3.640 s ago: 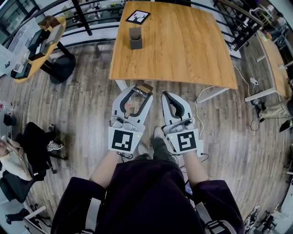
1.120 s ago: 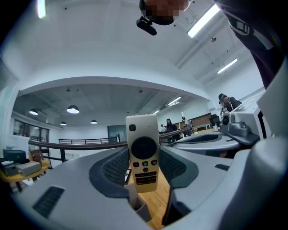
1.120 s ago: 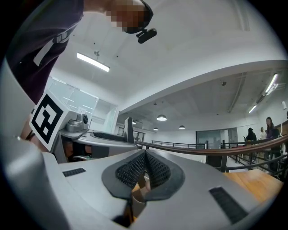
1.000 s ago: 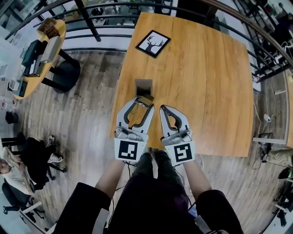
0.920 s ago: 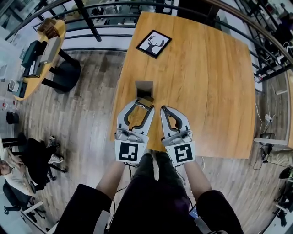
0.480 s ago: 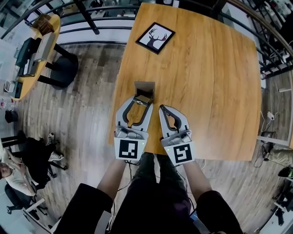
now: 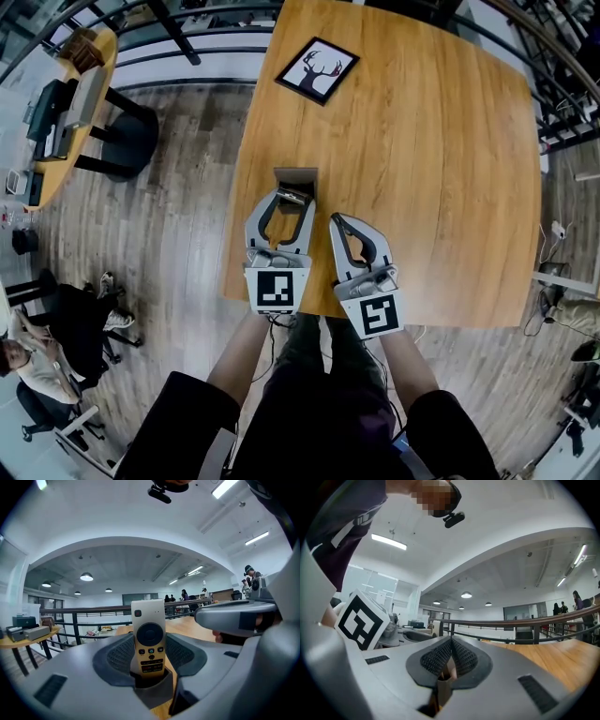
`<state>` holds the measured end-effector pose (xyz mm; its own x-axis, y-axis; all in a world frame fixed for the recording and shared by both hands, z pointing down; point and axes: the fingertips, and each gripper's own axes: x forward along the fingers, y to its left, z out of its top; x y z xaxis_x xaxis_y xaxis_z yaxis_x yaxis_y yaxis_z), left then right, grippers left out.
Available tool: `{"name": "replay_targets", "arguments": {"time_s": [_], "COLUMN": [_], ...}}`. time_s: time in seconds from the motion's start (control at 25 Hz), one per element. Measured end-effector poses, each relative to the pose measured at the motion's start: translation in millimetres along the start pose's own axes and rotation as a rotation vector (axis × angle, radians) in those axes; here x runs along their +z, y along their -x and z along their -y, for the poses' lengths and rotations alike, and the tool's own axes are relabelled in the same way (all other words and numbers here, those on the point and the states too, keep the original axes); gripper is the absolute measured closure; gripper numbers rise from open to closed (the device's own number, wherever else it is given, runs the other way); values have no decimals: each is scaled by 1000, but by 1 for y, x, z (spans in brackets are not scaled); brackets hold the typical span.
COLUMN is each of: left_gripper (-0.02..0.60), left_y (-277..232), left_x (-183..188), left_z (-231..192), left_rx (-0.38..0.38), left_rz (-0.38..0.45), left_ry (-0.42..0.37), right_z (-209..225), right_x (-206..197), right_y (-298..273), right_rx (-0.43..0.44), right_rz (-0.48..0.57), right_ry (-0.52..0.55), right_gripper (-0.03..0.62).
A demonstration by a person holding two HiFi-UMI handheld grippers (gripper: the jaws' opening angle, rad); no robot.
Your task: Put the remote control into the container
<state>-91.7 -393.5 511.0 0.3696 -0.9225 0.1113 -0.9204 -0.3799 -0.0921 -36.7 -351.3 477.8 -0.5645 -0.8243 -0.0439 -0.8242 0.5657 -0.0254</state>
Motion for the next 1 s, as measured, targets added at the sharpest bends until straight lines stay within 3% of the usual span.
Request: {"name": "replay_targets", "arguments": {"time_s": [0.16,0.64,1.0], "left_gripper": [373,373,373], "left_y": [-6,-20,-26], "left_x": [-26,-72,-76], "left_z": [-1,5,5], "left_rx": [0,6,17], "left_rz": [-108,-202,-213], "left_ry": [3,19,3], "right_z": [2,10,16], "right_x": [-4,-11,-11], "right_y": [2,9,11], "right_rx": [-2,-14,-19], "right_rz": [-9,-23,-21], "right_ry": [0,-9,-4], "right_gripper": [576,576,576]}}
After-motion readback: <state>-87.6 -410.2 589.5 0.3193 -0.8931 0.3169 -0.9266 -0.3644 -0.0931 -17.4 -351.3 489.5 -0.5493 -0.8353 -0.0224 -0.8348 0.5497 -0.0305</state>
